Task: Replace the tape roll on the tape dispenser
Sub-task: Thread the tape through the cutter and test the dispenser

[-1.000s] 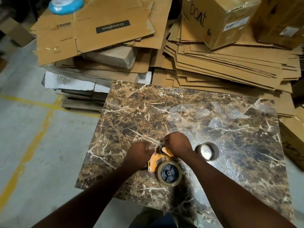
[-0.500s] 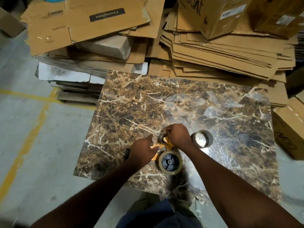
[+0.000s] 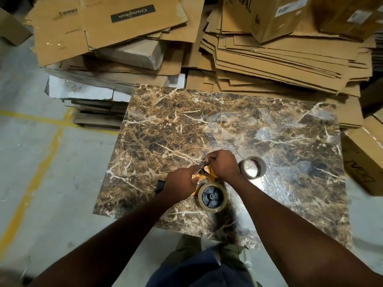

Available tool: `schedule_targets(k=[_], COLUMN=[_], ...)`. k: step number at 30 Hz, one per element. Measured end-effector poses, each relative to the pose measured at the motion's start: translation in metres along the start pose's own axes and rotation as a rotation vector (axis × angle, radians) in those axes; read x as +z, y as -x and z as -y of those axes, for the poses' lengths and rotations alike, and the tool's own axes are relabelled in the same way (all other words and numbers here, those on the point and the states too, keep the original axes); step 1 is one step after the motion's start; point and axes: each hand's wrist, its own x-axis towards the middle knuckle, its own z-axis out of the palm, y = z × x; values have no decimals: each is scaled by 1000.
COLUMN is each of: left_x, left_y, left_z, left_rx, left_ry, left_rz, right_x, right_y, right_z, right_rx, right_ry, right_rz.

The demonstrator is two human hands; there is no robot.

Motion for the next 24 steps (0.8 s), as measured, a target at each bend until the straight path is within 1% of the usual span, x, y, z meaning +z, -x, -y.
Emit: schedule_targets(k=[7,9,11,14,18,20,21,22,24], left_x=[1,-1,-6,-16,-23,-25,-28,-31,-37], left_y=[-2,-6,-15,-38,-65,-71,-73,-75,-79], left_z=[4,0,-8,-26,-37,-38,-38,-38,-36], left_rx=[33,11,-50,-184,-301,-316,-313,-303,-272], left_ry=[17,87,209,394,451,462,446,430,380], left_rz=[-5,-43,-71,17,169,211,234,265,337], right_x=[-7,-9,-11,-12,-14,-13,-11,-10,-5], right_y=[0,0,2,6,10,14,17,22,36], right_z=[-3,-6,-8,-11,-9,-10,-10,-8,-3], right_rx=[21,38,39,35,27,42,37,10,-122], right_ry=[-18,-41,-45,-41,-59,-77,-66,-34,63], right_rz=[44,59,65,51,55,5,-59,-145,-312])
